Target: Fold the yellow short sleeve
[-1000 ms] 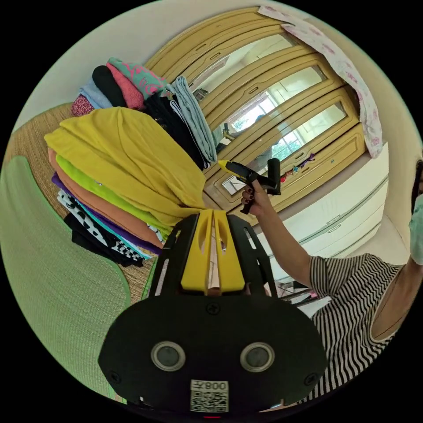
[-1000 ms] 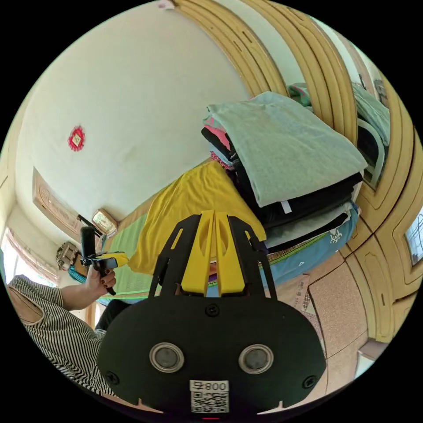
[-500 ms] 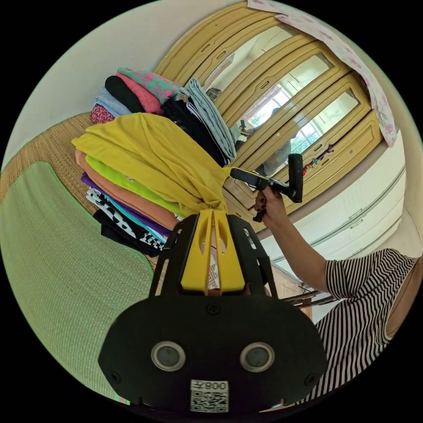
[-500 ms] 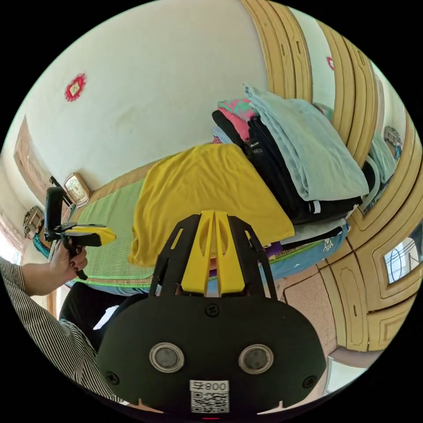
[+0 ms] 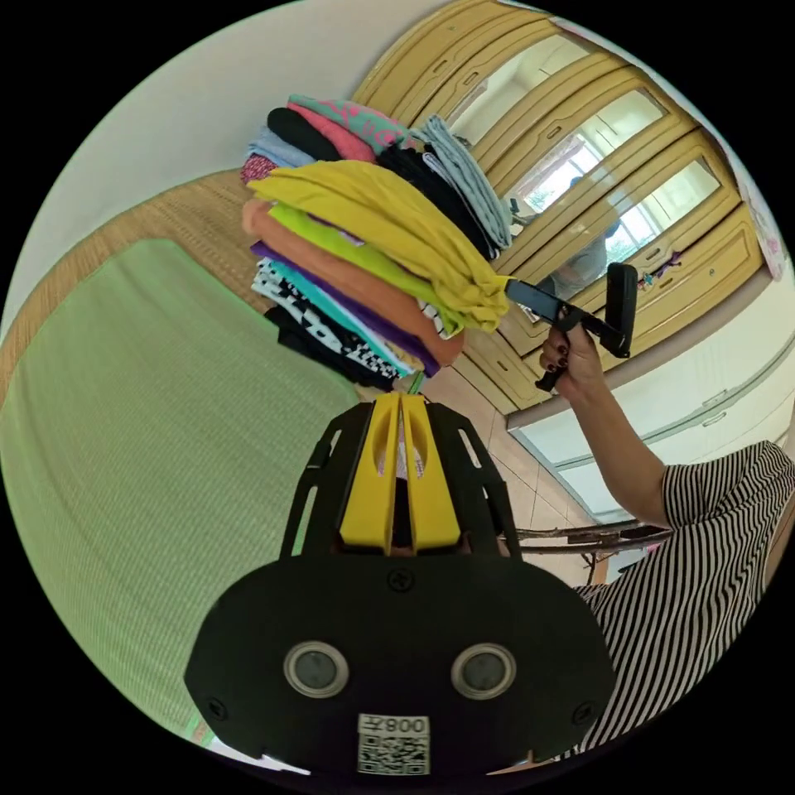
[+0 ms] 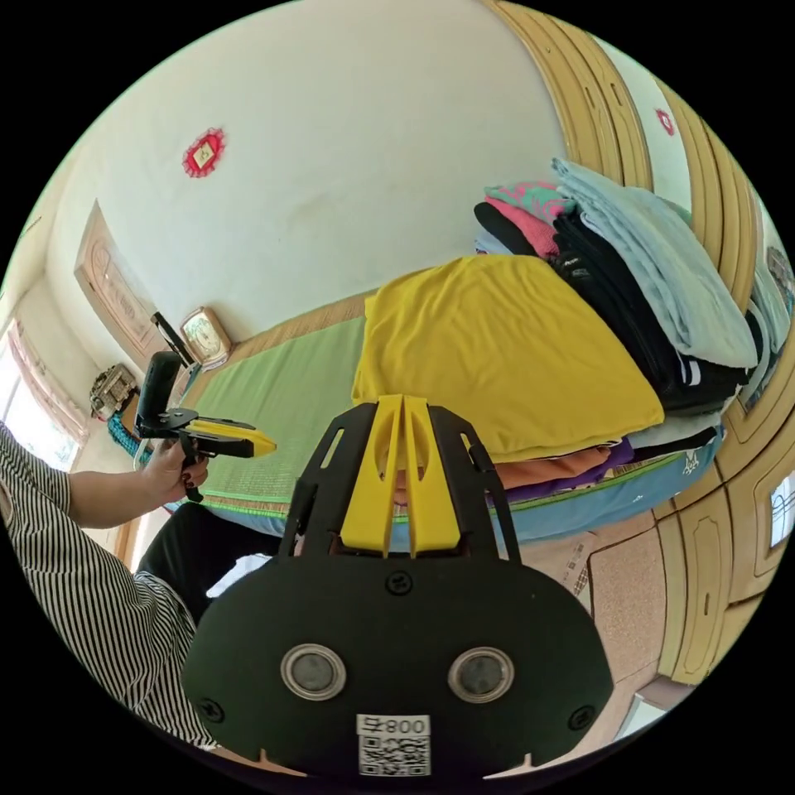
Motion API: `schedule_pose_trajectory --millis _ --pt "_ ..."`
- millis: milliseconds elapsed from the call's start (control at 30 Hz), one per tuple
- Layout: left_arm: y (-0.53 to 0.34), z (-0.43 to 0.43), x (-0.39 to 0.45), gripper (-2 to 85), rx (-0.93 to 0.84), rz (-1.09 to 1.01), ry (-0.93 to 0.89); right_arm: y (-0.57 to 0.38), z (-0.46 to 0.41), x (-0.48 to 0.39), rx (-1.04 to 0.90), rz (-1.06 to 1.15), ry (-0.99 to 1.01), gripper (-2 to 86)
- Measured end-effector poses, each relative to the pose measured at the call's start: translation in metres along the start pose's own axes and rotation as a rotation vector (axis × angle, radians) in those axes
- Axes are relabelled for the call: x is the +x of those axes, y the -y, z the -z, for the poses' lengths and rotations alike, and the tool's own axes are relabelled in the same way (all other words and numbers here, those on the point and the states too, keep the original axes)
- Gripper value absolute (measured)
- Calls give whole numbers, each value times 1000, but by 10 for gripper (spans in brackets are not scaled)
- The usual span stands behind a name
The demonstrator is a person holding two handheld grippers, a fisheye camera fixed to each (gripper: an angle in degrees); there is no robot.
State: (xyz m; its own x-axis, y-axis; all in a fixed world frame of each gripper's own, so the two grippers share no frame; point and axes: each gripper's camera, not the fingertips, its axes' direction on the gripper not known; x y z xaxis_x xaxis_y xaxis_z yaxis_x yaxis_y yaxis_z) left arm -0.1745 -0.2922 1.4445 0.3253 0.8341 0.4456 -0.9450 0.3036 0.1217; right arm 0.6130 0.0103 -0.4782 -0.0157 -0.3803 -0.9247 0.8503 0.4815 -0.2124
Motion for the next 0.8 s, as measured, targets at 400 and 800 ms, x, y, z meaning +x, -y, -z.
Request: schedule_pose_trajectory --millis 400,800 --pt "-126 125 -1 0 -64 220 118 -22 -40 -50 25 -29 15 0" --pt "-204 249 15 1 -141 391 356 -47 -221 -144 -384 46 64 0"
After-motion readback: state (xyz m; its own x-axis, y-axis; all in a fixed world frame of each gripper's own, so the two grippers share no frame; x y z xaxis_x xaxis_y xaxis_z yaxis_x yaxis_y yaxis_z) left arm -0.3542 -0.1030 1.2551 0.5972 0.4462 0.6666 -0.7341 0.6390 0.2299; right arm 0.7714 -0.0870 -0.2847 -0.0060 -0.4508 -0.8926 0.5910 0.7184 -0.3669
